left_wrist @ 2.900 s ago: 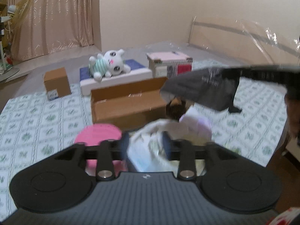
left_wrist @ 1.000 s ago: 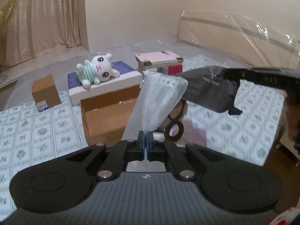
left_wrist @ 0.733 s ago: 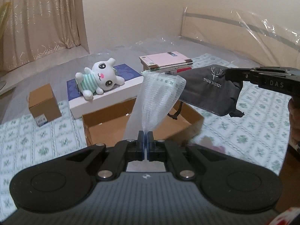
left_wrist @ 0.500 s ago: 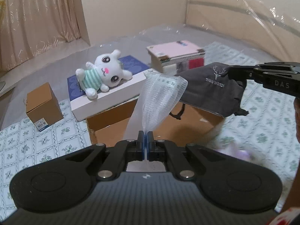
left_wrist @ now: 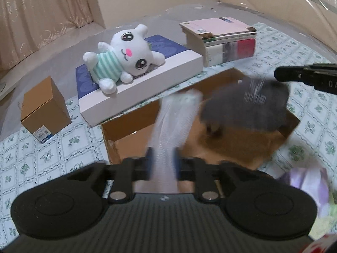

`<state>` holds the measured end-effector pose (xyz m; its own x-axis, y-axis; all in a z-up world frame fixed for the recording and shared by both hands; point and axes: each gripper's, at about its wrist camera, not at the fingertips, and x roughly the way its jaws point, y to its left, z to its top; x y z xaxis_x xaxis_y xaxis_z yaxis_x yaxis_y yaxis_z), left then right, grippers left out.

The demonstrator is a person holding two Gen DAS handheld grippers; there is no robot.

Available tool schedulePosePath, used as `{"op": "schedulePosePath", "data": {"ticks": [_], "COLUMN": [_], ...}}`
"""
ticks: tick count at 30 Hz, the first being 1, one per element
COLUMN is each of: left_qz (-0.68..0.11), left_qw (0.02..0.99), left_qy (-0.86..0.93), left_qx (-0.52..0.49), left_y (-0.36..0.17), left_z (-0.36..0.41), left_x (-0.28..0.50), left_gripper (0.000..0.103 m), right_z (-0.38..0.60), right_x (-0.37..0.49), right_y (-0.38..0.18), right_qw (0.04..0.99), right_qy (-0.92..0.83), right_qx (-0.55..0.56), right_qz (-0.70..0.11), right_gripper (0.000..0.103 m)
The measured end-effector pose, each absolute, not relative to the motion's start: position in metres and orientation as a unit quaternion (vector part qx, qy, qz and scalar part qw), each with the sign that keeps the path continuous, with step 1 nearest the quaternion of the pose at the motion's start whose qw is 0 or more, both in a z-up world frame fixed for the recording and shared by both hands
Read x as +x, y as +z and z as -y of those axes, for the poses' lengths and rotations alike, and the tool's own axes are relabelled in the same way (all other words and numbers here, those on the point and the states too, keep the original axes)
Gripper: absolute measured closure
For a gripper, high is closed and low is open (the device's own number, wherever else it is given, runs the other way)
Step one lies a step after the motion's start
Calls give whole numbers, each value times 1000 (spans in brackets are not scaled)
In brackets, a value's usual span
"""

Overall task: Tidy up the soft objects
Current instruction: 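Drop the grey pouch into the box with the right tool while the left tool releases the mesh bag there, then lower the right tool onto the lime-green cloth and close it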

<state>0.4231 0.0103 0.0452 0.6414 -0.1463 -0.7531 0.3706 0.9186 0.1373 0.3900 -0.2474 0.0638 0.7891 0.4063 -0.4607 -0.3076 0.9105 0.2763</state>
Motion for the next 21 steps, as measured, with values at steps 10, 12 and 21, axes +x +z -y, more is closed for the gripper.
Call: {"op": "schedulePosePath", "data": {"ticks": [10, 12, 21], "left_qz": [-371, -358, -275], "left_qw": [912, 919, 954], "left_qy": [-142, -141, -118], "left_qx": [105, 86, 30], "left_y": [64, 73, 112], "left_z": [-21, -23, -20], "left_x": [403, 388, 275], "left_gripper": [48, 47, 30], "right_z": [262, 266, 285], "right_x": [368, 354, 254], "right_y": [60, 65, 95], "right_qw": [941, 943, 956], "right_qy": [186, 183, 169], "right_qx": [114, 115, 105], "right_qz": [-259, -254, -214], "right_gripper": [45, 45, 37]}}
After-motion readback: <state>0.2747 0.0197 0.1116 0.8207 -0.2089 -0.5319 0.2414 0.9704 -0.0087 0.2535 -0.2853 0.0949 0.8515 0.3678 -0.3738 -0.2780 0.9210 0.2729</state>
